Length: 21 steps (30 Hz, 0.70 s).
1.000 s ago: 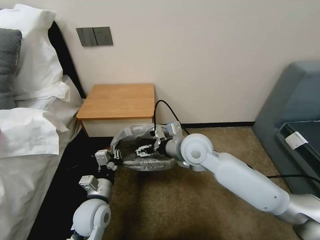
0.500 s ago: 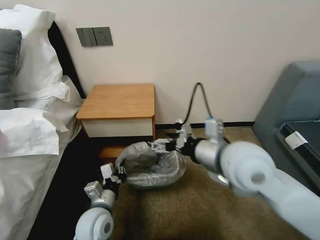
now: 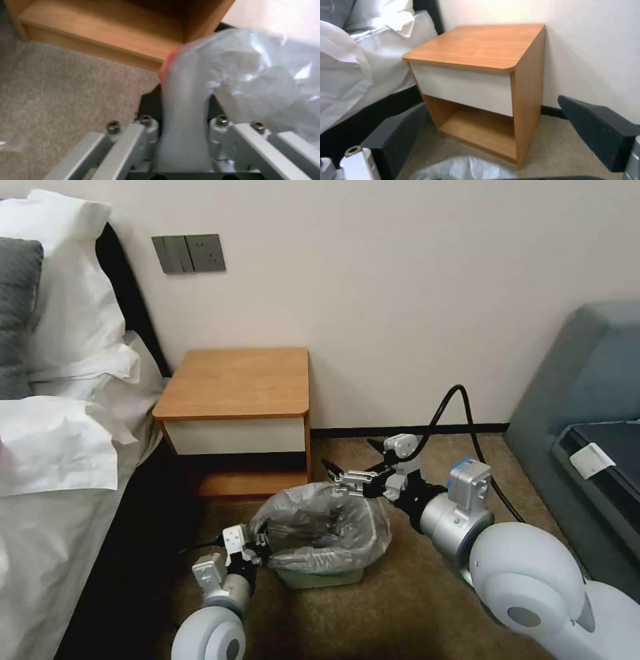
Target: Pick up the garbage bag from the table and place it over the trash can.
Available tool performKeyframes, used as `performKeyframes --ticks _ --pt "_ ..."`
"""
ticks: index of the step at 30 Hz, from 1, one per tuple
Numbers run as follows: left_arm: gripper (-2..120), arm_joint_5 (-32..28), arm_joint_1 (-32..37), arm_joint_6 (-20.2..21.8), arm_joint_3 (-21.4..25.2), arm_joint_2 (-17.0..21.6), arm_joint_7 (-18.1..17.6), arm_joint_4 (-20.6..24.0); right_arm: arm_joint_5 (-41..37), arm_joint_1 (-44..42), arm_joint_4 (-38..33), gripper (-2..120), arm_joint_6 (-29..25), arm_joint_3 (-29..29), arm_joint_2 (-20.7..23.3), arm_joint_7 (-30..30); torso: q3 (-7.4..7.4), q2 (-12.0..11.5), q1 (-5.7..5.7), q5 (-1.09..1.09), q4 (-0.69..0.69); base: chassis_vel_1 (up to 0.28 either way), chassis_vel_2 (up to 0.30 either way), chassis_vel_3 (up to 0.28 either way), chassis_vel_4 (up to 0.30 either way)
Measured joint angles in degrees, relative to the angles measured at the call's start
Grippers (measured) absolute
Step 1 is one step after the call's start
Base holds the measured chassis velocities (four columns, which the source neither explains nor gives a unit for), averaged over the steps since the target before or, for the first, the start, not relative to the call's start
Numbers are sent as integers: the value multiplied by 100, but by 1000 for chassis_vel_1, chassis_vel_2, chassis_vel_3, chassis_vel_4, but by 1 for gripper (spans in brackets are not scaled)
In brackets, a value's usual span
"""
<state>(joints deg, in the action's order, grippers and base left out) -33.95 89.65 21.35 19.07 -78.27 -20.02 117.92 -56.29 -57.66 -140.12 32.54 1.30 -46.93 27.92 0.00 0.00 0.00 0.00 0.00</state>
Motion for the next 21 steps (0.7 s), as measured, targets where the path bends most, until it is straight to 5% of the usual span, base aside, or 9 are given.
performKeyframes --ticks 9,16,21 --pt "47 7 -9 164 28 10 -58 -1 51 -20 27 100 -26 17 -46 2 0 0 0 0 0 0 0 0 0" --pt "79 4 102 252 186 6 -148 141 54 -12 69 100 -36 -26 -109 7 0 0 0 0 0 0 0 0 0" --pt "96 -38 92 113 315 26 82 227 117 -173 48 100 -45 68 -139 3 0 0 0 0 0 0 0 0 0"
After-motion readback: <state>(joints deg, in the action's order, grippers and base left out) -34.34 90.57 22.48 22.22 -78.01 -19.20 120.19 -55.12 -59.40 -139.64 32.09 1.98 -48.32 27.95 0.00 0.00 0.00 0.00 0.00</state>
